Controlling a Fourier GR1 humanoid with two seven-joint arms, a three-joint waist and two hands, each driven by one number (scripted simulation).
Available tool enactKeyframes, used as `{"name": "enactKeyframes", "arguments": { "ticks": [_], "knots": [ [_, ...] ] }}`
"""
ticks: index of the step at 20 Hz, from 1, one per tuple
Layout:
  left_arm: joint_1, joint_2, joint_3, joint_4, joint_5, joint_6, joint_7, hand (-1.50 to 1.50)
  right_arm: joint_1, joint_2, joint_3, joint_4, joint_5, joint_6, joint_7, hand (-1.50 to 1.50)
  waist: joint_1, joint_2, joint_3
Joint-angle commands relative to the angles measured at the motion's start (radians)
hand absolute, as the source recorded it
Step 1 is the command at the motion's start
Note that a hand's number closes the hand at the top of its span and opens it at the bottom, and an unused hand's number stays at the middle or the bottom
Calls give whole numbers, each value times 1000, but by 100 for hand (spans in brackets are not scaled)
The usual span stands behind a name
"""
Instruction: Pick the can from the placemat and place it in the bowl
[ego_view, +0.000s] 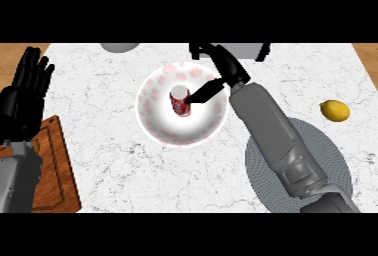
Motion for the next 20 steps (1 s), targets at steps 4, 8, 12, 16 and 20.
{"name": "enactKeyframes", "arguments": {
  "ticks": [4, 8, 12, 16, 20],
  "knots": [
    [54, 31, 46, 16, 34, -48, -60, 0, -1, -107, -161, 84, -95, -55, -78, -150, -12, 1, -1],
    [-8, 35, 22, -10, 29, -34, 28, 0, -36, -246, -250, 165, -164, 67, -146, -150, -3, 7, 1],
    [24, 32, 22, 17, 25, -57, -38, 0, -39, -364, -297, 242, -191, 164, -220, -150, 16, 16, 1],
    [-49, 2, -3, 24, 6, -11, -4, 0, 0, -433, -321, 301, -204, 250, -312, -150, 17, 21, 3],
    [-1, -29, -27, -12, -12, 4, -14, 0, -15, -508, -329, 343, -203, 336, -326, -150, 30, 21, 3]
  ]
}}
